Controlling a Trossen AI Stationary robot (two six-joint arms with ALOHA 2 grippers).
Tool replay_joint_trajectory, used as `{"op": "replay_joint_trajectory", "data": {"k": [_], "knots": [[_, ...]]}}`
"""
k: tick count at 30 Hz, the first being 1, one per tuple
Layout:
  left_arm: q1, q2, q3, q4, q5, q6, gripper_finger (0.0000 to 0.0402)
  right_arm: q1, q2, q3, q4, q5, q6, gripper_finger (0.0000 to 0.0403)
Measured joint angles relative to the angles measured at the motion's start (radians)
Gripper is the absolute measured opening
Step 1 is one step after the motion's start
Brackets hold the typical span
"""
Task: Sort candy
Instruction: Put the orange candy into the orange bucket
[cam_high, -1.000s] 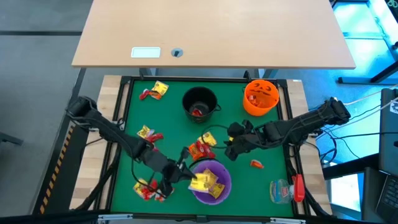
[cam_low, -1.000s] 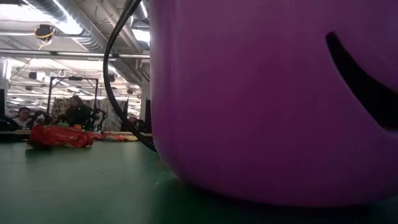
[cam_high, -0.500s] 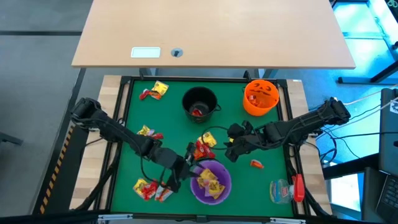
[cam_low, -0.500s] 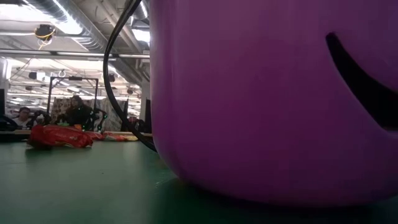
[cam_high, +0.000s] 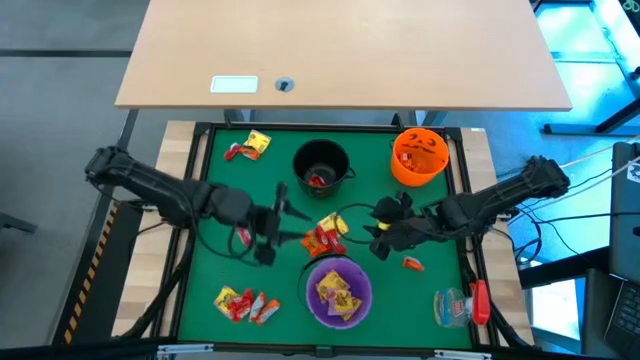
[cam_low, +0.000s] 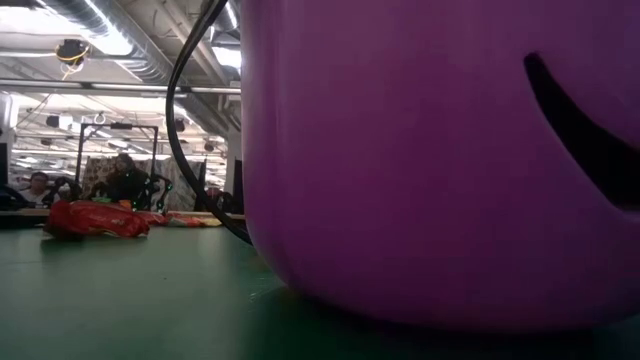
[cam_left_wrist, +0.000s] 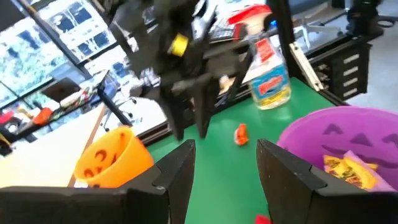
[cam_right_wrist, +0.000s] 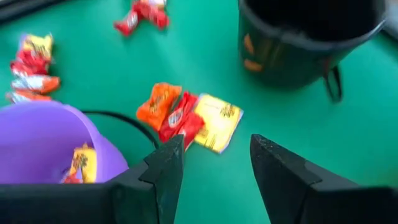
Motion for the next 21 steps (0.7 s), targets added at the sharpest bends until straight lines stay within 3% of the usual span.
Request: {"op": "replay_joint_trajectory", "data": {"k": [8,15,21], "knots": [[0.168,-0.070,-0.135,0.139,0.155,-0.064,0.0160,0.085,-0.049,0.000,-0.004,0.145,0.000,0.0182],[0.257,-0.091,-0.196,0.244,0.249,-0.112,0.0160,0.118,-0.059,-0.062,0.045,0.148,0.034,0.0182],[0.312,-0.100,-0.223,0.237,0.295,-0.135,0.0160,0.123,-0.116,-0.189,0.131,0.148,0.070,0.0182]]}}
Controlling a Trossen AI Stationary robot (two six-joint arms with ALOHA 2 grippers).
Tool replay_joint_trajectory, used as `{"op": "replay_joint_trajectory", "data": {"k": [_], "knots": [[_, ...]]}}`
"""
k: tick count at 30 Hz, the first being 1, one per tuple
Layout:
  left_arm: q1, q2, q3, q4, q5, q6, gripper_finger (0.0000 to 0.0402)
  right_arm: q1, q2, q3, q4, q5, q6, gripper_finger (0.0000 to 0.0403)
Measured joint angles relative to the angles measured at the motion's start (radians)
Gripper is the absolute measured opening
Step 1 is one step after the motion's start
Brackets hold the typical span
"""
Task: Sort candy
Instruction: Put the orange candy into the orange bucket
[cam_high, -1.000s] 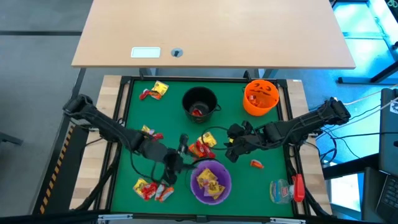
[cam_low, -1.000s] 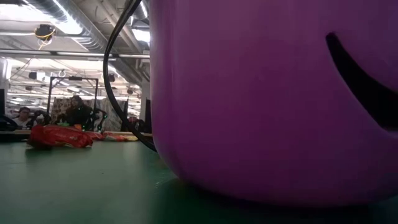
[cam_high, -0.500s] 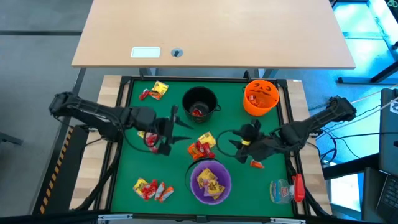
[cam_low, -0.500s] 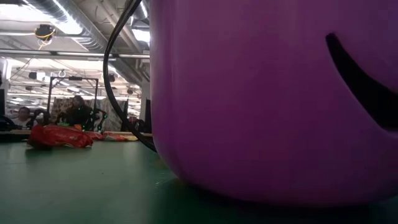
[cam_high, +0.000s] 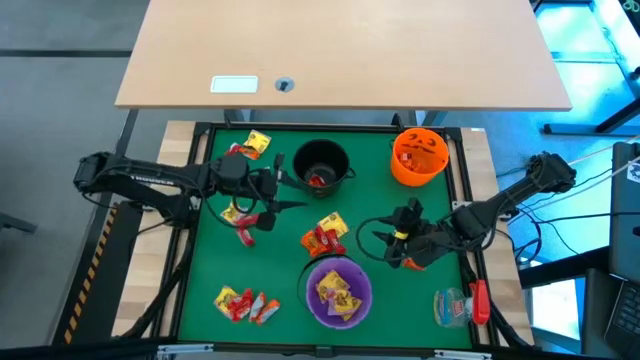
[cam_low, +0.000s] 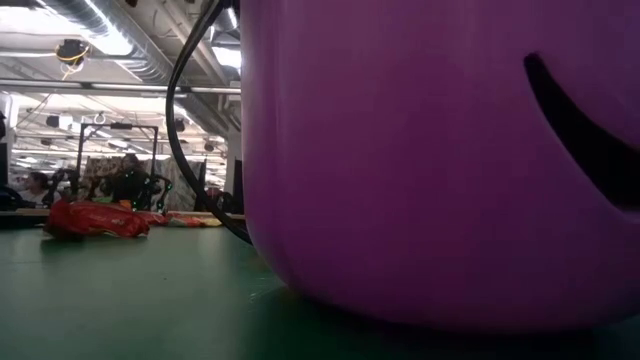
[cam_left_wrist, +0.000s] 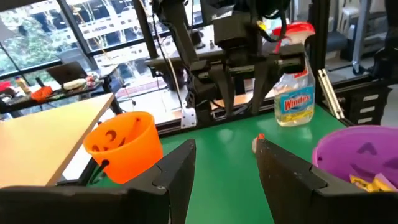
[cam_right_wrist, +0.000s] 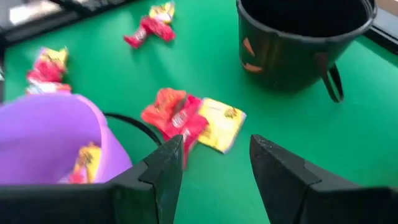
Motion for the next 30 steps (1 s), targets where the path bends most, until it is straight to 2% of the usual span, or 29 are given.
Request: {"op": "replay_joint_trajectory", "data": {"k": [6,11,17,23,30], "knots": [[0.061,0.001,-0.048,0.034,0.033,-0.029,0.0160,0.000,-0.095,-0.101,0.116,0.004,-0.001,0.0182],[0.110,0.001,-0.085,0.107,0.090,-0.071,0.0160,0.000,-0.118,-0.124,0.119,0.005,-0.002,0.0182],[0.142,0.001,-0.091,0.110,0.115,-0.079,0.0160,0.000,-0.121,-0.156,0.119,0.004,-0.006,0.0182],[0.166,0.000,-0.090,0.218,0.235,-0.127,0.0160,0.000,-0.175,-0.211,0.147,0.009,0.021,0.0182],[0.219,-0.007,-0.158,0.236,0.228,-0.159,0.0160,0.000,-0.225,-0.243,0.184,0.010,0.016,0.0182]]}}
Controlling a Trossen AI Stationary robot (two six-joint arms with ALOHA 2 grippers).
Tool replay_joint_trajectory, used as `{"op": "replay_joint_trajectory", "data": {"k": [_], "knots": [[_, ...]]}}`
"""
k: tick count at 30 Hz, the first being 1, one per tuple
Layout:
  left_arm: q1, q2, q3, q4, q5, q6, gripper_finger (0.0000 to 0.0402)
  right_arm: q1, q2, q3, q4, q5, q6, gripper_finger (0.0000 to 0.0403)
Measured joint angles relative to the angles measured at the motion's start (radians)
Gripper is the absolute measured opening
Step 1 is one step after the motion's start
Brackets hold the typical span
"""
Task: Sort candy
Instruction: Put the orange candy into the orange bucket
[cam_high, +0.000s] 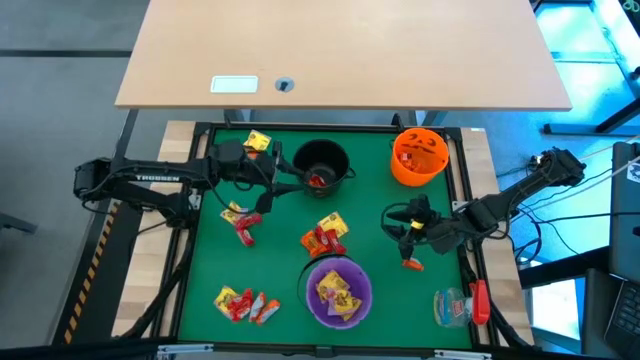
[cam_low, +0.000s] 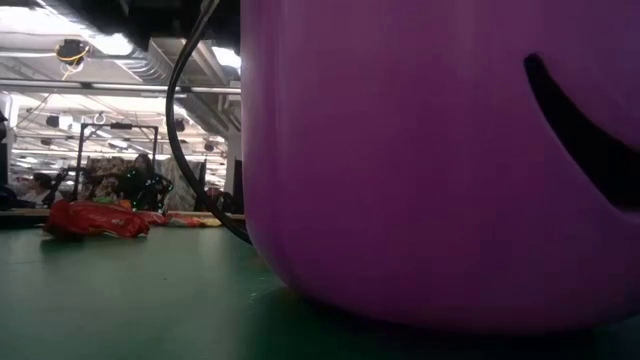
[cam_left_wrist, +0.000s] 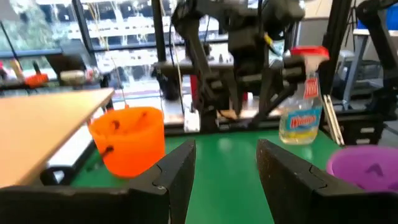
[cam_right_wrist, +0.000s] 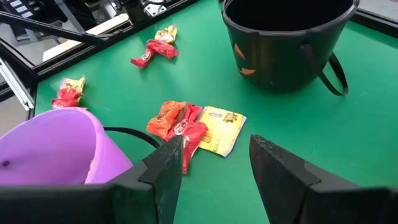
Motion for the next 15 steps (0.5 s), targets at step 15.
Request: {"op": "replay_joint_trajectory", "data": {"k": [15], "knots": [[0.093,-0.133,-0.200,0.263,0.002,-0.131,0.0160,0.000,-0.021,0.000,0.048,-0.028,-0.046,0.0182]]}}
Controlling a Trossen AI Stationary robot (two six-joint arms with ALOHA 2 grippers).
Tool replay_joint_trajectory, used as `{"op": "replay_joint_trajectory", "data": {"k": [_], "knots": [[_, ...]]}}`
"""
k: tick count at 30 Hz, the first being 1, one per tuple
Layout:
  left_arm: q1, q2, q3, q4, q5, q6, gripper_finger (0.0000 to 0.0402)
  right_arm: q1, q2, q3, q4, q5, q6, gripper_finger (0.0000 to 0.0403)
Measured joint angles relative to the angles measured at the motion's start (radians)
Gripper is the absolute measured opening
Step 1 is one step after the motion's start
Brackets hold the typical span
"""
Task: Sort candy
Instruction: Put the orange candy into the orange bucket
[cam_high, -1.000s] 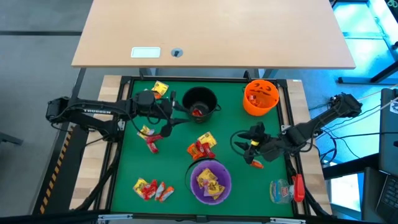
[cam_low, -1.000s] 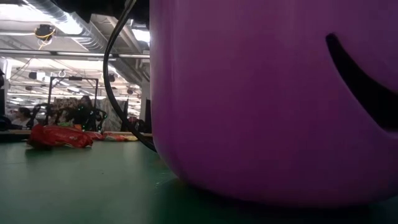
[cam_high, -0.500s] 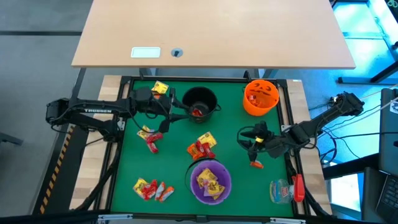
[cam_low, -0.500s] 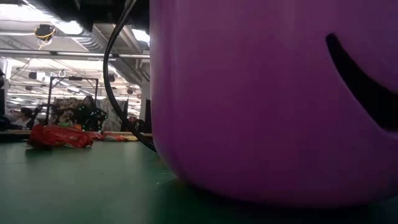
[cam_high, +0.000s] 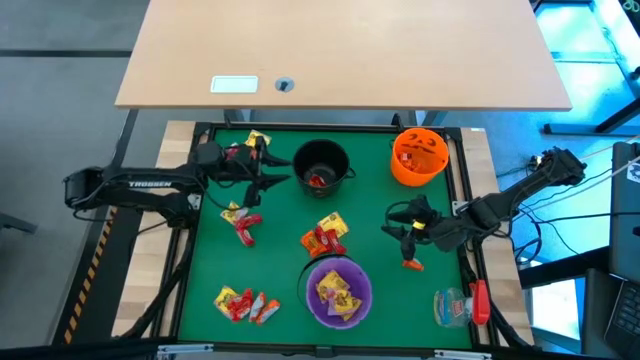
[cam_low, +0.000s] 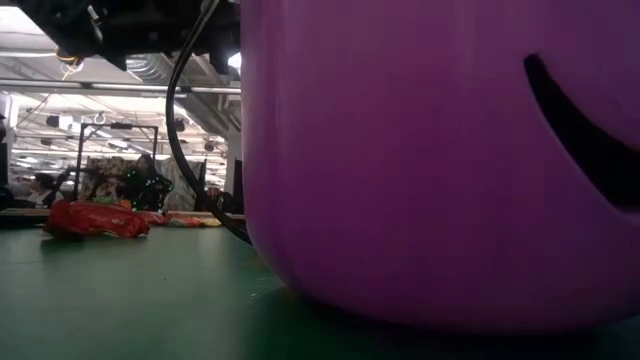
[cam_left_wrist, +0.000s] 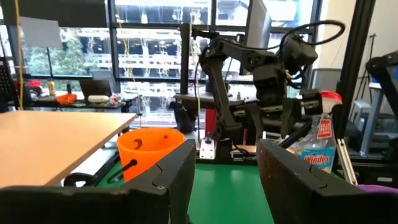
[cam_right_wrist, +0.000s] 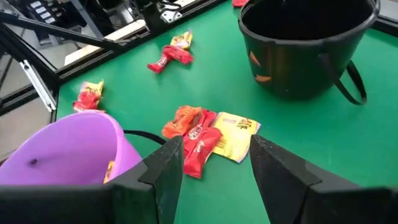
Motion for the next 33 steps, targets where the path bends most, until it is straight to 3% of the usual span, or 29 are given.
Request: {"op": "replay_joint_trajectory", "data": {"k": [10,21,33], "knots": [[0.000,-0.036,-0.036,-0.014,-0.004,0.001,0.0160,0.000,-0.024,-0.017,0.032,0.000,-0.011,0.0182],[0.022,-0.035,-0.080,-0.008,-0.032,0.002,0.0160,0.000,-0.087,-0.244,0.356,-0.073,-0.033,0.0182],[0.078,-0.035,-0.080,-0.087,-0.018,-0.070,0.0160,0.000,-0.152,-0.258,0.238,-0.113,0.016,0.0182]]}}
